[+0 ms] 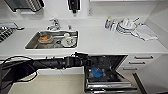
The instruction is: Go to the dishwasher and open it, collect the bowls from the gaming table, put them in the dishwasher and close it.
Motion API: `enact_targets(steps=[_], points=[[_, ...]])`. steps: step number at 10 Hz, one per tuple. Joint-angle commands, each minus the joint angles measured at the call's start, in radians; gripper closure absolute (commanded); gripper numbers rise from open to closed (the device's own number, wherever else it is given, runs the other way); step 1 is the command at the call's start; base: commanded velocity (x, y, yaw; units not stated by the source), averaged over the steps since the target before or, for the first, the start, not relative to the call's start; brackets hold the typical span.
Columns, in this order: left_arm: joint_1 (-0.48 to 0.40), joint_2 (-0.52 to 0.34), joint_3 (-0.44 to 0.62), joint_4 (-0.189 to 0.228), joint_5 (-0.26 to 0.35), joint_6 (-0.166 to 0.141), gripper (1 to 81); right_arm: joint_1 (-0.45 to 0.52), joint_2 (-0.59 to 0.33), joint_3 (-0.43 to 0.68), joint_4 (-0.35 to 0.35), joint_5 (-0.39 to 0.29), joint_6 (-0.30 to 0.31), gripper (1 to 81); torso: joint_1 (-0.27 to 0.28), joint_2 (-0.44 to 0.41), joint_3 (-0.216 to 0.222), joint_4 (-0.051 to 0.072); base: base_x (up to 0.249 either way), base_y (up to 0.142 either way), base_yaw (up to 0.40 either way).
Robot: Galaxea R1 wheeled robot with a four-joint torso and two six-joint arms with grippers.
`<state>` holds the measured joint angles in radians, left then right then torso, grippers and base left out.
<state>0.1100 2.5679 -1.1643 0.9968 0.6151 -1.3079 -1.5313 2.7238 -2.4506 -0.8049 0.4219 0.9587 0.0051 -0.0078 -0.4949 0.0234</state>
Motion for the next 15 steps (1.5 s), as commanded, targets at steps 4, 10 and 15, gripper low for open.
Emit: enact_targets(steps=[4,10,15], points=[[0.016,-0.145,0.141,0.009,0.037,0.056,1.0,-0.01,-0.022,0.004,-0.013,-0.035,0.003,81.1,0.0,0.0,0.0,0.0,0.0,0.0,0.0],[0.49,-0.412,0.229,0.04,-0.006,0.268,1.0,0.005,-0.191,0.052,-0.025,0.202,0.115,81.1,0.0,0.0,0.0,0.0,0.0,0.0,0.0],[0.888,-0.389,-0.055,0.201,-0.338,0.274,1.0,0.094,-0.249,0.097,-0.037,0.207,0.183,81.1,0.0,0.0,0.0,0.0,0.0,0.0,0.0]])
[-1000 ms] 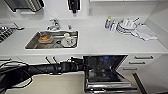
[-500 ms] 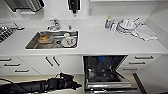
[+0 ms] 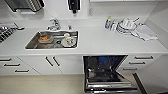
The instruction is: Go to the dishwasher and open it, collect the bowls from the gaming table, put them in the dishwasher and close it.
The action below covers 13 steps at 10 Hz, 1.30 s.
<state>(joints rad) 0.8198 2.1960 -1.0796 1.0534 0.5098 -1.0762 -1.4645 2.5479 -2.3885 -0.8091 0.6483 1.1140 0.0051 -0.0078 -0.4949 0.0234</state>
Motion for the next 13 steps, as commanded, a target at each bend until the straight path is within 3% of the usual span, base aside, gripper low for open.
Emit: enact_targets(steps=[1,3,5,7,8,13], points=[[0.232,0.001,-0.213,0.158,-0.299,0.042,1.0,0.055,-0.088,0.077,-0.035,-0.033,0.029,81.1,0.0,0.0,0.0,0.0,0.0,0.0,0.0],[0.293,0.03,-0.319,0.162,-0.384,0.044,1.0,0.112,-0.087,0.152,-0.039,-0.096,0.027,81.1,0.0,0.0,0.0,0.0,0.0,0.0,0.0],[0.325,0.045,-0.378,0.169,-0.41,0.044,1.0,0.172,-0.096,0.265,-0.039,-0.165,0.026,81.1,0.0,0.0,0.0,0.0,0.0,0.0,0.0],[0.373,0.084,-0.447,0.175,-0.425,0.045,1.0,0.262,-0.142,0.433,-0.038,-0.303,0.02,81.1,0.0,0.0,0.0,0.0,0.0,0.0,0.0],[0.4,0.114,-0.513,0.188,-0.473,0.045,1.0,0.308,-0.173,0.534,-0.039,-0.397,0.02,81.1,0.0,0.0,0.0,0.0,0.0,0.0,0.0],[0.506,0.272,-0.871,0.191,-0.637,0.047,1.0,0.512,-0.263,0.824,-0.031,-0.643,0.023,81.1,0.0,0.0,0.0,0.0,0.0,0.0,0.0]])
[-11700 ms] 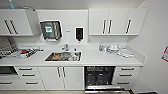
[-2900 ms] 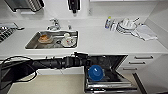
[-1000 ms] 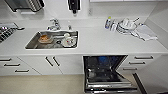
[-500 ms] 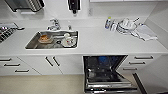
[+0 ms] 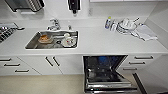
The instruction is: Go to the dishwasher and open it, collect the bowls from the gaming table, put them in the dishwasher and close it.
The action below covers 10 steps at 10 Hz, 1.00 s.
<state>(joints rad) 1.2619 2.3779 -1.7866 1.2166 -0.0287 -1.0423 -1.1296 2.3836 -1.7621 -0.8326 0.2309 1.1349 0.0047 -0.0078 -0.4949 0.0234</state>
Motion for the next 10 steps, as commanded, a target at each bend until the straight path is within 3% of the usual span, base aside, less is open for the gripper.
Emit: enact_targets(steps=[1,2,5,7,10], points=[[0.081,0.133,-0.267,0.026,-0.126,0.013,1.0,0.219,-0.108,0.242,-0.005,-0.286,0.003,81.1,0.0,0.0,0.0,0.0,0.0,0.0,0.0],[0.106,0.172,-0.358,0.027,-0.201,0.012,1.0,0.254,-0.116,0.277,-0.007,-0.326,0.003,81.1,0.0,0.0,0.0,0.0,0.0,0.0,0.0],[0.147,0.262,-0.571,0.027,-0.332,0.008,1.0,0.335,-0.122,0.297,0.023,-0.347,0.002,81.1,0.0,0.0,0.0,0.0,0.0,0.0,0.0],[0.164,0.31,-0.654,0.027,-0.335,0.01,1.0,0.404,-0.12,0.299,0.046,-0.351,0.0,81.1,0.0,0.0,0.0,0.0,0.0,0.0,0.0],[0.201,0.334,-0.689,0.008,-0.335,0.01,1.0,0.541,-0.082,0.288,0.079,-0.456,0.003,81.1,0.0,0.0,0.0,0.0,0.0,0.0,0.0]])
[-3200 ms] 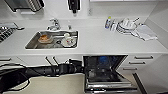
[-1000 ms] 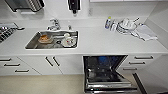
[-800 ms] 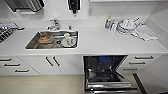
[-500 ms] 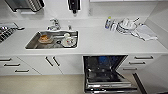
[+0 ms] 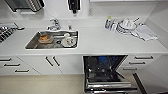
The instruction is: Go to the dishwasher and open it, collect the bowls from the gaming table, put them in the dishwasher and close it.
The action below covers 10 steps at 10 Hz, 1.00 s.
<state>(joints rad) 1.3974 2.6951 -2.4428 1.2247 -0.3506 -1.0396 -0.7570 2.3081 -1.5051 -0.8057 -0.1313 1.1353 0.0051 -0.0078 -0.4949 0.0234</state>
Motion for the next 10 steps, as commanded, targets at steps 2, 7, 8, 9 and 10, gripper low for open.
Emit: enact_targets(steps=[2,7,8,9,10], points=[[0.093,0.028,-0.035,-0.001,-0.013,0.007,1.0,0.245,0.053,-0.016,0.08,-0.149,0.003,81.1,0.0,0.0,0.0,0.0,0.0,0.0,0.0],[0.133,0.051,-0.083,-0.04,-0.011,0.007,1.0,0.391,0.174,-0.154,0.151,-0.189,0.003,81.1,0.0,0.0,0.0,0.0,0.0,0.0,0.0],[0.137,0.066,-0.116,-0.04,-0.011,0.007,1.0,0.423,0.179,-0.161,0.154,-0.214,0.003,81.1,0.0,0.0,0.0,0.0,0.0,0.0,0.0],[0.143,0.085,-0.146,-0.039,-0.011,0.007,1.0,0.457,0.182,-0.167,0.164,-0.237,0.003,81.1,0.0,0.0,0.0,0.0,0.0,0.0,0.0],[0.144,0.1,-0.171,-0.04,-0.008,0.006,1.0,0.487,0.184,-0.177,0.175,-0.24,0.003,81.1,0.0,0.0,0.0,0.0,0.0,0.0,0.0]])
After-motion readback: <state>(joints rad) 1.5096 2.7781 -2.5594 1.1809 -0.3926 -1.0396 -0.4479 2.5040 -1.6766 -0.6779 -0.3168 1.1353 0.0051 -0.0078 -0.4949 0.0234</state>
